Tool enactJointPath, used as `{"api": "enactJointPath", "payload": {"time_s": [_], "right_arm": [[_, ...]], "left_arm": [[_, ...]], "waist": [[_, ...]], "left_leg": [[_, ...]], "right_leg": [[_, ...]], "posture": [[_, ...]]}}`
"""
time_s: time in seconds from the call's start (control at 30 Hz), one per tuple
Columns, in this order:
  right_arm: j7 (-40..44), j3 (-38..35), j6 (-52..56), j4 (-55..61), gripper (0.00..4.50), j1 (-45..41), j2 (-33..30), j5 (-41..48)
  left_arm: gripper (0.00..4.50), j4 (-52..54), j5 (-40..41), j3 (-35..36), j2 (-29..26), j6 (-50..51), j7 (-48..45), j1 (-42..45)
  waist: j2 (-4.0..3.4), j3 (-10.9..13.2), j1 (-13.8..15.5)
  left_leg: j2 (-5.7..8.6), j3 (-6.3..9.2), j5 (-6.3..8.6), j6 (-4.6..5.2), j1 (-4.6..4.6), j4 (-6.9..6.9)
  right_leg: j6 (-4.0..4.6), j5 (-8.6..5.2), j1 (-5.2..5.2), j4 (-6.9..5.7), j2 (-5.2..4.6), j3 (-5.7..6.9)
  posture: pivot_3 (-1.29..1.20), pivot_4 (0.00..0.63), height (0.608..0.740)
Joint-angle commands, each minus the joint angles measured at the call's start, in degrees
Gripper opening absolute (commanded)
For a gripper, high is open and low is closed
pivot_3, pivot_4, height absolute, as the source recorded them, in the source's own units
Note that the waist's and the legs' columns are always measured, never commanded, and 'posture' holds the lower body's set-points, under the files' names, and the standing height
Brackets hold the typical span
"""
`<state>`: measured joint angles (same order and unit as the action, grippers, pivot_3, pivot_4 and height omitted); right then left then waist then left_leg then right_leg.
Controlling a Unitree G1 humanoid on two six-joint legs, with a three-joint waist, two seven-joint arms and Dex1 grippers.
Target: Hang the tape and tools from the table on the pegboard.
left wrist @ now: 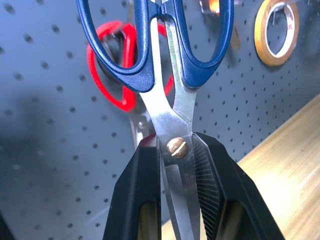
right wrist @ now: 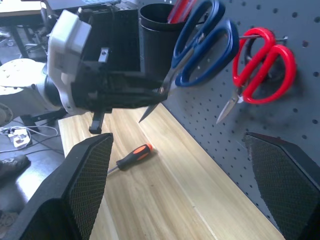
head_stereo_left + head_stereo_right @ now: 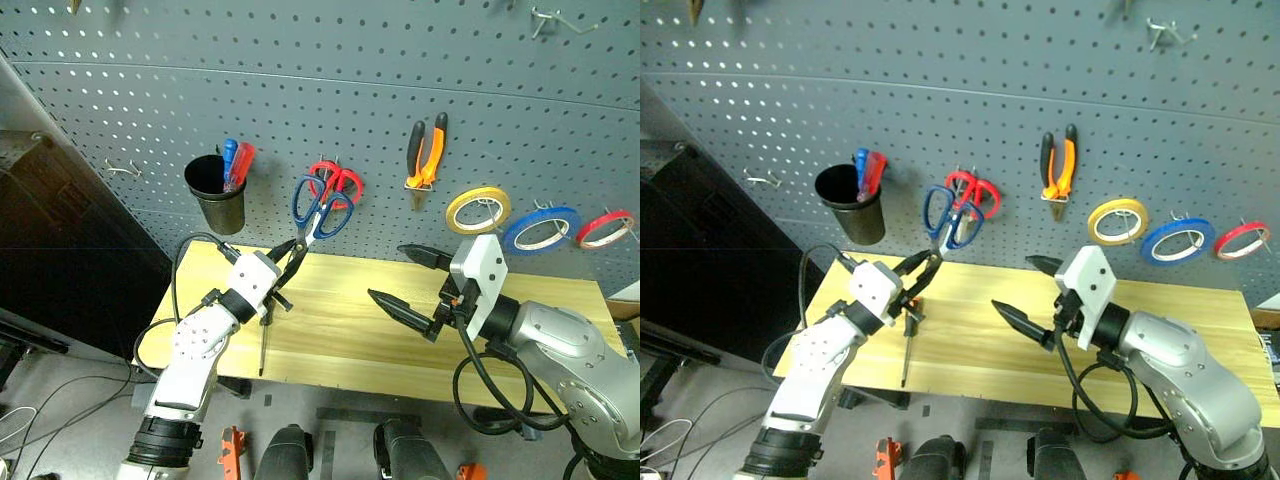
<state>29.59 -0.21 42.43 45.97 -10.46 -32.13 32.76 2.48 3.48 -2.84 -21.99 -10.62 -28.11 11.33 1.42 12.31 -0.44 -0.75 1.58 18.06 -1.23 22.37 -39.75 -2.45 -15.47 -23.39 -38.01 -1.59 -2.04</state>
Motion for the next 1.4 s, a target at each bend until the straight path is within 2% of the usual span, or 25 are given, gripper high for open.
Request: {"api": "enactJointPath", "payload": {"time_s": [0.03,0.37,0.73,0.77,0.97,1.07,1.23,1.4], "right_arm": [[-0.93,-0.67,-0.76,2.37,4.50,-0.59,-0.11,0.45],[-1.97,-0.48,-0.60,2.85,4.50,-1.14,-0.10,0.90],[-2.80,0.85,-0.66,2.52,4.50,-3.98,1.14,1.06],[-2.81,1.07,-0.67,2.47,4.50,-4.22,1.23,1.03],[-3.33,2.57,-0.60,2.93,4.50,-3.87,1.67,0.52],[-4.58,3.67,0.24,3.45,4.50,-2.29,1.36,-0.46],[-9.60,5.73,5.77,3.93,4.50,0.49,1.81,-1.57],[-12.34,6.99,15.22,2.26,4.50,-0.53,2.62,0.19]], "left_arm": [[0.59,-0.28,-1.01,-0.71,1.40,-0.96,1.03,2.26],[0.59,-0.34,-2.21,-1.71,3.69,0.09,1.93,4.63],[0.59,-6.66,-3.55,-3.39,6.37,3.91,3.88,8.92],[1.31,-7.28,-3.90,-3.74,6.57,4.64,3.90,9.40],[3.10,-7.35,-4.02,-4.05,6.98,7.25,3.93,9.36],[4.00,-3.13,-3.73,-4.22,4.98,14.42,2.53,4.94],[4.00,5.82,-3.62,-0.60,-0.36,32.33,3.27,-4.20],[4.00,5.07,-4.16,2.39,-0.64,45.88,7.57,-4.97]], "waist": [[0.00,0.00,0.01],[0.00,0.00,-0.02],[0.00,-0.01,-0.04],[0.00,-0.01,-0.05],[0.00,-0.01,-0.13],[-0.02,-0.04,-0.74],[-0.05,-0.04,-1.62],[-0.03,-0.06,-1.04]], "left_leg": [[0.00,0.00,0.00,0.00,0.00,-0.03],[0.00,-0.02,0.00,0.00,0.01,-0.08],[0.03,-0.02,0.00,0.00,0.01,-0.11],[0.03,-0.02,0.00,0.00,0.01,-0.12],[0.02,-0.02,0.00,0.00,0.01,-0.13],[0.01,-0.03,0.00,0.00,0.01,-0.13],[-0.04,-0.03,0.00,0.00,0.00,-0.08],[0.02,0.05,-0.02,0.00,-0.04,-0.16]], "right_leg": [[0.00,0.00,0.00,-0.02,0.02,0.00],[0.00,0.00,0.00,-0.05,0.02,-0.05],[-0.01,0.00,0.00,-0.07,0.04,-0.05],[0.00,0.01,0.00,-0.07,0.04,-0.05],[0.00,0.01,-0.01,-0.08,0.04,-0.06],[0.00,0.01,-0.01,-0.08,0.04,-0.09],[0.00,0.00,-0.07,-0.10,-0.09,-0.17],[0.00,0.00,-0.04,-0.38,0.00,-0.07]], "posture": [[-0.01,0.192,0.740],[-0.02,0.194,0.740],[-0.03,0.194,0.740],[-0.03,0.194,0.740],[-0.04,0.190,0.740],[-0.04,0.193,0.740],[-0.03,0.199,0.740],[0.00,0.198,0.740]]}}
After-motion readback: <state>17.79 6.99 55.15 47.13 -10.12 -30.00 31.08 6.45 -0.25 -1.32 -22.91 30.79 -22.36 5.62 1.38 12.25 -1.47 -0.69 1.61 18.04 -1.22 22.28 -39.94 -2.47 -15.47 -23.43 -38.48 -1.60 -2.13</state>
